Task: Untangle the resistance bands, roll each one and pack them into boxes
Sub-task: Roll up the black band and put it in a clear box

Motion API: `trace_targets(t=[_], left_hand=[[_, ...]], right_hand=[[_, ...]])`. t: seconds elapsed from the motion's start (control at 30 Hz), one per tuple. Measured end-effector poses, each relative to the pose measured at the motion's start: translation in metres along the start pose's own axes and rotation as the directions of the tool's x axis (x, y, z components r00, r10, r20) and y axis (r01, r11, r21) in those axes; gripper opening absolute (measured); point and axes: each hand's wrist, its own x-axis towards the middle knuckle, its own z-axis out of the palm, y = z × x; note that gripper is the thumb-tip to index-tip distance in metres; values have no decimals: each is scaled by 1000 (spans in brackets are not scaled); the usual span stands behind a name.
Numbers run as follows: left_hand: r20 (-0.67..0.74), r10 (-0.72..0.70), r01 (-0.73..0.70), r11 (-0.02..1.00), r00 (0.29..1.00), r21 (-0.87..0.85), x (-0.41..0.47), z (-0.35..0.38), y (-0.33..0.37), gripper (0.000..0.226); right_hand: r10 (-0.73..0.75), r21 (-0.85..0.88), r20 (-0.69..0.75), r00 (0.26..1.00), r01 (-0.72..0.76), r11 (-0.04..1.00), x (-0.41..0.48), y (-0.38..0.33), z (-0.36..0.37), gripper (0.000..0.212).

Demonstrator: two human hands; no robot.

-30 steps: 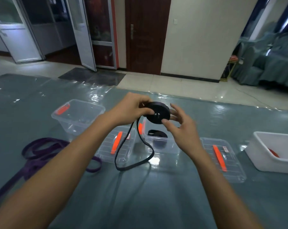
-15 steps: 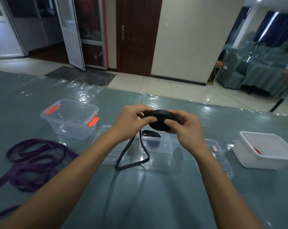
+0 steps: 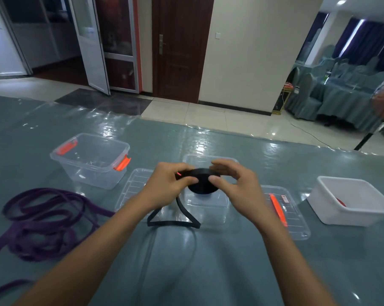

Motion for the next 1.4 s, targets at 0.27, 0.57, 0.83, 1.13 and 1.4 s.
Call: trace_targets(t=[0.27,0.57,0.83,1.13,1.4], left_hand=[[83,36,-39,999,996,37,-5,5,1,15],[-85,-67,59,993,994,-100,-14,9,-10,31],[94,-66,53,989,993,137,-1,3,-9,19],[139,-76,61,992,987,113,12,28,-2,17],[-42,-135,128,982,990,-141,19,62,12,28]], right_hand=[[-26,-138,46,999,32,990,-6,-2,3,19],[235,376,-64,970,-195,906,-17,8,10,20],[-119,-327,55,991,130,936,-11,6,4,24],[9,-279,70,998,11,960,-6,21,-20,19],[244,198,-144,959,-213,957,-3,45,-38,24]])
